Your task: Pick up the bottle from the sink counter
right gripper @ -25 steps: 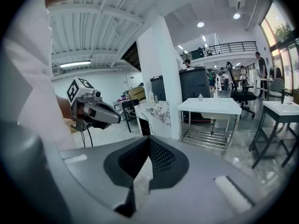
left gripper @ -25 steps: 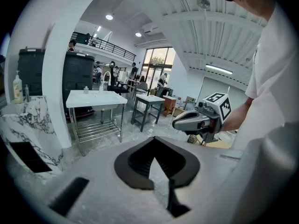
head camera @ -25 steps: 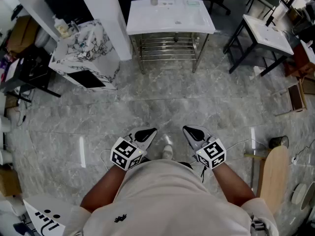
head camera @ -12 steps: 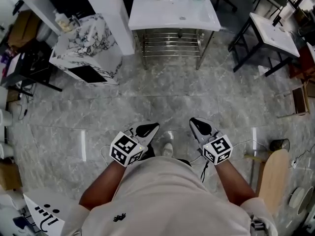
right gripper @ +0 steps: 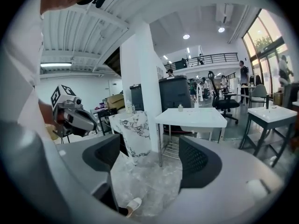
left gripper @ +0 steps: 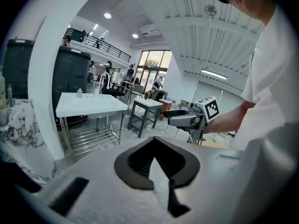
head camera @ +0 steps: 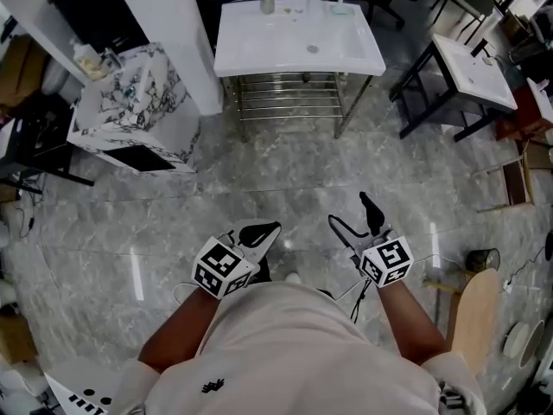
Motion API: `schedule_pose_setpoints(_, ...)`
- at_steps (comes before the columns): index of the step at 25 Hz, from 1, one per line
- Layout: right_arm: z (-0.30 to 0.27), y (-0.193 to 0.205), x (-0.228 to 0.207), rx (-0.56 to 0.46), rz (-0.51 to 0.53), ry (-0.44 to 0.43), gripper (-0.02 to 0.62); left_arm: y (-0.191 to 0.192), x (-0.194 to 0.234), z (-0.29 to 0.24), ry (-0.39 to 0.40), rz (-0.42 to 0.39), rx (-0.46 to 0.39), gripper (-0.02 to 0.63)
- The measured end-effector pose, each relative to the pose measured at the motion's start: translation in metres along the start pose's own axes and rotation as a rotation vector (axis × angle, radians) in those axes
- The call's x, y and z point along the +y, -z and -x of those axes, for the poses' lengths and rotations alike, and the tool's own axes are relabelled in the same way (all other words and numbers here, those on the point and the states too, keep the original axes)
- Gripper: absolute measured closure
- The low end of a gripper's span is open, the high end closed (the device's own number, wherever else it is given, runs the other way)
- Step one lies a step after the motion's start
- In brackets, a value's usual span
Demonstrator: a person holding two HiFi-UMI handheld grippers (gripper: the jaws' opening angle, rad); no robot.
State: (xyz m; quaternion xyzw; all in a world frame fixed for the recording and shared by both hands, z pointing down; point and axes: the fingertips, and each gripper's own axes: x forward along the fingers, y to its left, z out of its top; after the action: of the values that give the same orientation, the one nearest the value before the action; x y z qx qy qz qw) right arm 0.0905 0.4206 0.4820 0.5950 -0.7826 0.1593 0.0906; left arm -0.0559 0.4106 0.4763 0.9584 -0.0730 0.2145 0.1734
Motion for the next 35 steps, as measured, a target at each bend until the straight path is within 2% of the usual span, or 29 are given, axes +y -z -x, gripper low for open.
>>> schedule_pose_setpoints(4,-0.052,-0.034,-0.02,0.011,0.021,0.049,0.166,-0.035,0.053,-0.001,0.039,-0.033,-0.003,0.6)
schedule_pose_setpoints(10,-0.131,-0.078,-0.03,0.013,0.036,0.076,0.167,-0.067,0.125,0.009,0.083,-0.067,-0.011,0.6)
schedule_pose_setpoints(15,-0.182,-0.104,-0.031,0.021,0.06,0.07,0.179,-0.081,0.177,0.015,0.068,-0.056,-0.024,0.6)
schedule_pose_setpoints(23,-0.249,-0.123,-0.053,0.036,0.078,0.01,0.187,-0.101,0.228,0.002,0.035,-0.041,-0.033,0.6)
schedule_pose_setpoints(29,-0.305,-0.138,-0.107,0.032,0.086,-0.044,0.195,-0.134,0.278,-0.035,-0.02,-0.026,-0.04,0.6)
schedule_pose_setpoints(35,-0.365,-0.169,-0.18,0.043,0.121,-0.106,0.202,-0.189,0.329,-0.084,-0.096,0.004,-0.055,0.6)
